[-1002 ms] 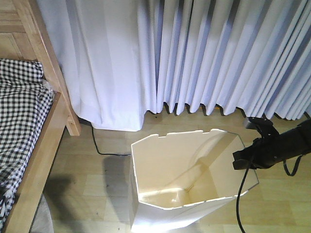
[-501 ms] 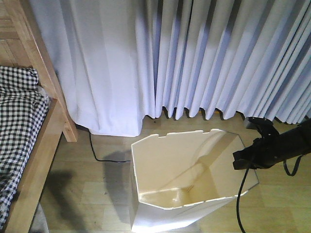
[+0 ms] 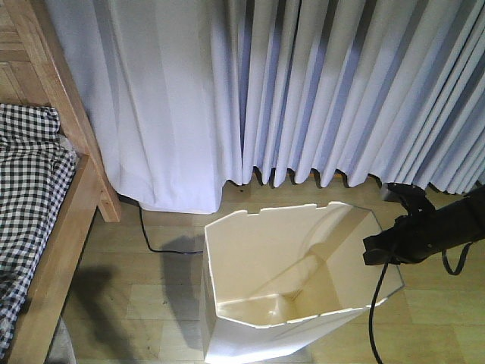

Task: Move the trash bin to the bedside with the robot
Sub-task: 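Drive forward dragging the bin to the floor beside the bed frame, then set the bin down and open the right gripper to release the rim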

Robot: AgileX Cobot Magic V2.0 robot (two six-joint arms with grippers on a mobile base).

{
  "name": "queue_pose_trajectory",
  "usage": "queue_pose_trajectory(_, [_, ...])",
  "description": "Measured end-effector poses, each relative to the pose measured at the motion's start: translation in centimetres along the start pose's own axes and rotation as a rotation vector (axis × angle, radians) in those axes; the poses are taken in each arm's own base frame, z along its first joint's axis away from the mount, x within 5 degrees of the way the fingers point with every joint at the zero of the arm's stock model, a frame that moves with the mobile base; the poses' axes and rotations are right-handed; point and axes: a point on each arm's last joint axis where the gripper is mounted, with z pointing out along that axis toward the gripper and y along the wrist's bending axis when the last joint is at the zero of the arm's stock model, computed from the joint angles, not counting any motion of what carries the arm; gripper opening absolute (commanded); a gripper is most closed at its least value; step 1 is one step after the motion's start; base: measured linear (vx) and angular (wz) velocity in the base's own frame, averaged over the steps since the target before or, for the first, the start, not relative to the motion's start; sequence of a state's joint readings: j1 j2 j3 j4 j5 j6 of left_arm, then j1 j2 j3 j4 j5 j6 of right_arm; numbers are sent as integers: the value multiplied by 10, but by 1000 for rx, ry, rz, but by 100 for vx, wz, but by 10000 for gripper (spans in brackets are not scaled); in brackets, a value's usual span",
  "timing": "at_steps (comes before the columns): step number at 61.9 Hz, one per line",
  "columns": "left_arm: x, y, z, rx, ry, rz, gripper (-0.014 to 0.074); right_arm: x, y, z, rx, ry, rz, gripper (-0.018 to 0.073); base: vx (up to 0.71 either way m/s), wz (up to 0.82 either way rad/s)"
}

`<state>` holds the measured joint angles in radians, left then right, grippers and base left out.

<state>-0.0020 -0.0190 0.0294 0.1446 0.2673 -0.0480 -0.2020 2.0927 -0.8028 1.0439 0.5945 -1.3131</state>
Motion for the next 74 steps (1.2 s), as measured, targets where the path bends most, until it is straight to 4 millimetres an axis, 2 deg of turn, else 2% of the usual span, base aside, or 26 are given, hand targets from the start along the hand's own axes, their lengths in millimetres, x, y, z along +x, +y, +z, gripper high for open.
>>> queue_pose_trajectory(30, [0, 0, 0, 0, 0, 0, -6, -3, 0, 0, -2, -35, 39, -6, 0, 0])
queue_pose_trajectory(43, [0, 0, 0, 0, 0, 0, -6, -12, -10, 5, 57, -77, 80, -6, 0, 0])
queue_pose_trajectory(59, [0, 0, 0, 0, 0, 0, -6, -26, -44, 38, 147, -73, 127, -6, 0, 0])
queue_pose_trajectory(74, [0, 0, 0, 0, 0, 0, -6, -32, -78, 87, 158, -25, 129, -6, 0, 0])
